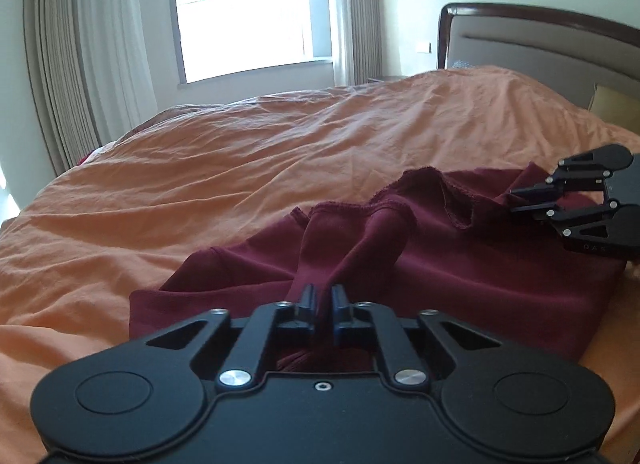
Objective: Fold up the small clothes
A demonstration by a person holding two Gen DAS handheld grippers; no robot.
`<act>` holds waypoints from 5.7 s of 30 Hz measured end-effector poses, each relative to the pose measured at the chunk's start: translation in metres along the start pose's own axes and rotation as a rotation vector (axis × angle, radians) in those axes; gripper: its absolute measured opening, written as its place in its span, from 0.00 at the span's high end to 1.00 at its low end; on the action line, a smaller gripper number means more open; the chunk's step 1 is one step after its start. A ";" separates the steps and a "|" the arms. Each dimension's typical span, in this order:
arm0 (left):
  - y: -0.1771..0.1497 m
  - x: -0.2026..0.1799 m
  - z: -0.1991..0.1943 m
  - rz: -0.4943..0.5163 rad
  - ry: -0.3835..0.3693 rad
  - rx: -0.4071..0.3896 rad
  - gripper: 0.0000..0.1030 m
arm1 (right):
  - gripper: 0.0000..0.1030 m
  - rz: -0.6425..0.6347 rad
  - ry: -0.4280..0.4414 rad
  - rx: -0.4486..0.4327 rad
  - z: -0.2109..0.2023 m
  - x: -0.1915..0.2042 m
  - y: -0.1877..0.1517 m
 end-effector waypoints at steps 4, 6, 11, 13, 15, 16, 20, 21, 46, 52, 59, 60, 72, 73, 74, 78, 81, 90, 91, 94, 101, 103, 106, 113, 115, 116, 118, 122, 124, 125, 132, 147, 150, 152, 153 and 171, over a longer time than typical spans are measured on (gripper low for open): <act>0.012 0.011 -0.009 -0.053 0.068 -0.090 0.98 | 0.93 0.151 -0.068 -0.016 -0.004 -0.040 0.002; 0.016 0.018 -0.012 -0.096 0.121 -0.113 0.98 | 0.93 0.233 -0.072 0.000 0.000 -0.058 -0.002; 0.015 0.046 -0.001 -0.236 0.184 -0.094 0.98 | 0.93 0.416 -0.037 0.067 0.015 -0.086 -0.025; 0.009 0.057 0.007 -0.288 0.183 -0.071 0.98 | 0.92 0.486 -0.006 0.094 0.021 -0.093 -0.035; 0.002 0.065 0.016 -0.335 0.179 -0.040 0.98 | 0.90 0.525 -0.010 0.099 0.021 -0.099 -0.044; -0.001 0.068 0.018 -0.356 0.174 -0.027 0.98 | 0.85 0.526 -0.021 0.095 0.019 -0.100 -0.047; -0.013 0.079 0.015 -0.406 0.184 -0.022 0.90 | 0.63 0.545 -0.032 0.067 0.008 -0.107 -0.049; -0.015 0.081 0.011 -0.415 0.185 -0.026 0.85 | 0.56 0.544 -0.037 0.057 0.003 -0.108 -0.049; -0.047 0.036 -0.058 -0.427 0.277 -0.015 0.01 | 0.92 0.612 -0.089 0.118 -0.020 -0.083 -0.064; -0.057 0.033 -0.067 -0.454 0.262 -0.012 0.01 | 0.51 0.605 -0.191 0.146 -0.026 -0.082 -0.067; -0.068 0.018 -0.079 -0.468 0.198 -0.027 0.01 | 0.06 0.427 -0.286 0.047 -0.060 -0.060 -0.041; -0.069 0.014 -0.081 -0.465 0.182 -0.038 0.01 | 0.02 0.393 -0.280 0.034 -0.061 -0.053 -0.036; -0.079 -0.014 -0.085 -0.640 0.030 -0.098 0.01 | 0.00 0.223 -0.091 0.031 0.021 0.027 0.035; -0.081 -0.015 -0.084 -0.657 0.030 -0.090 0.01 | 0.00 0.212 -0.083 0.038 0.030 0.031 0.037; -0.084 -0.015 -0.083 -0.672 0.030 -0.081 0.01 | 0.00 0.193 -0.078 0.044 0.039 0.036 0.039; -0.095 -0.020 -0.082 -0.710 0.001 -0.059 0.01 | 0.00 0.103 -0.138 0.149 0.074 0.049 0.032; -0.092 -0.028 -0.084 -0.694 -0.032 -0.088 0.01 | 0.00 0.099 -0.136 0.148 0.069 0.057 0.017; -0.077 -0.036 -0.067 -0.720 -0.052 -0.148 0.01 | 0.00 0.067 -0.122 0.061 0.005 0.077 -0.010; -0.078 -0.034 -0.065 -0.731 -0.029 -0.149 0.01 | 0.00 0.068 -0.126 0.051 -0.001 0.079 -0.011; -0.080 -0.028 -0.060 -0.772 0.034 -0.146 0.02 | 0.00 0.113 -0.120 0.030 -0.017 0.082 -0.014; -0.079 -0.017 -0.054 -0.834 0.104 -0.149 0.03 | 0.00 0.237 -0.078 0.046 -0.031 0.091 -0.043; -0.078 -0.017 -0.053 -0.840 0.114 -0.146 0.03 | 0.00 0.243 -0.083 0.025 -0.035 0.092 -0.048; -0.076 -0.017 -0.051 -0.832 0.126 -0.139 0.03 | 0.00 0.242 -0.086 0.020 -0.035 0.092 -0.049; -0.076 -0.014 -0.045 -0.832 0.128 -0.128 0.03 | 0.00 0.219 -0.112 0.008 -0.032 0.097 -0.051; -0.076 -0.012 -0.042 -0.836 0.127 -0.126 0.03 | 0.00 0.213 -0.121 0.001 -0.031 0.097 -0.051; -0.076 -0.011 -0.041 -0.831 0.129 -0.124 0.03 | 0.00 0.211 -0.123 -0.002 -0.030 0.097 -0.052; -0.074 -0.010 -0.039 -0.821 0.140 -0.122 0.04 | 0.00 0.212 -0.123 -0.007 -0.029 0.097 -0.052; -0.074 -0.007 -0.038 -0.819 0.172 -0.135 0.08 | 0.00 0.227 -0.109 -0.005 -0.028 0.095 -0.053; -0.074 -0.005 -0.037 -0.813 0.192 -0.138 0.13 | 0.00 0.234 -0.105 -0.007 -0.029 0.095 -0.054; -0.075 -0.004 -0.037 -0.813 0.202 -0.137 0.16 | 0.00 0.237 -0.104 -0.008 -0.028 0.095 -0.054; -0.078 -0.002 -0.040 -0.823 0.243 -0.142 0.27 | 0.00 0.240 -0.103 -0.012 -0.029 0.095 -0.054; -0.070 0.005 -0.050 -0.832 0.301 -0.197 0.79 | 0.00 0.273 -0.077 -0.024 -0.031 0.092 -0.056; -0.062 0.000 -0.052 -0.786 0.320 -0.200 0.83 | 0.00 0.285 -0.075 -0.032 -0.034 0.090 -0.056; -0.051 -0.004 -0.052 -0.730 0.327 -0.206 0.86 | 0.00 0.308 -0.070 -0.043 -0.039 0.086 -0.055; -0.044 -0.008 -0.052 -0.691 0.327 -0.214 0.86 | 0.00 0.323 -0.069 -0.053 -0.043 0.083 -0.055; 0.077 -0.219 -0.014 -0.018 -0.138 -0.216 0.90 | 0.00 0.386 -0.352 0.108 -0.190 0.030 -0.158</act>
Point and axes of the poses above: each gripper's, at about its wrist camera, not at the fingertips, and z roughly the way its jaws point, x to its left, y to its top, the point moved 5 cm from there along z, roughly the way its jaws point, and after that the axes turned 3 degrees about x, right-handed, at the moved point
